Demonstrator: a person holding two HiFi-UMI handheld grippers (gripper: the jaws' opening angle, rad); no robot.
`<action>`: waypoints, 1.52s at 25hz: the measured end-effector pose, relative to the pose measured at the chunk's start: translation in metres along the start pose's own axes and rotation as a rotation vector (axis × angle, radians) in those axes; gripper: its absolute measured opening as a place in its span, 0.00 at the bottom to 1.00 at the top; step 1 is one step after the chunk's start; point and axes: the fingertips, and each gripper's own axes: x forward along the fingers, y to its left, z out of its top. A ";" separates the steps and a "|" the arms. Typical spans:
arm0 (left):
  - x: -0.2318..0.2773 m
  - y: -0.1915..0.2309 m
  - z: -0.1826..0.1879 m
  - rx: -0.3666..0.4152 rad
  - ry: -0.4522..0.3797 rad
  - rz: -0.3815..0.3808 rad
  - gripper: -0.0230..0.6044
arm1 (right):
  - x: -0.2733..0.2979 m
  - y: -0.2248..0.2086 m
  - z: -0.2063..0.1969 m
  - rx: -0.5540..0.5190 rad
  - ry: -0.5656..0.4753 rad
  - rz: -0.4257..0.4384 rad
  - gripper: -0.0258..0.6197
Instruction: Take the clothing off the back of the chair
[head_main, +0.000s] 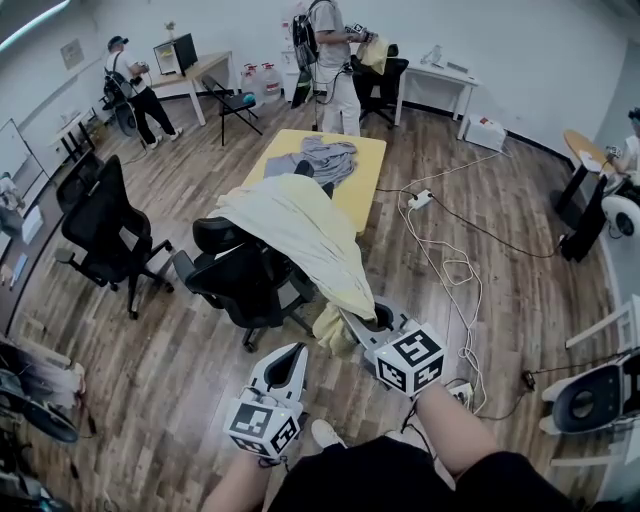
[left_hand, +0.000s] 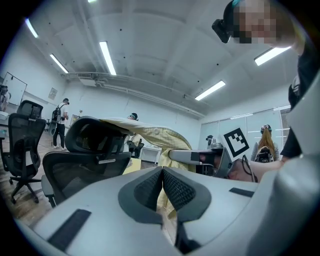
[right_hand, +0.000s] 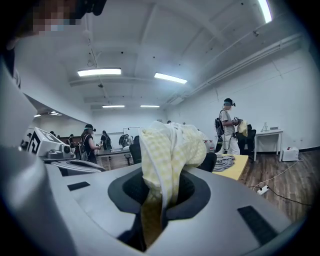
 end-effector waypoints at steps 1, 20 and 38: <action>0.001 -0.008 -0.001 0.000 -0.002 0.003 0.07 | -0.009 -0.002 -0.001 0.000 -0.001 0.003 0.16; -0.029 -0.210 -0.032 -0.009 -0.040 0.188 0.07 | -0.211 -0.017 -0.044 -0.005 0.034 0.171 0.17; -0.063 -0.246 -0.026 0.025 -0.070 0.275 0.07 | -0.256 0.015 -0.070 0.003 0.075 0.283 0.17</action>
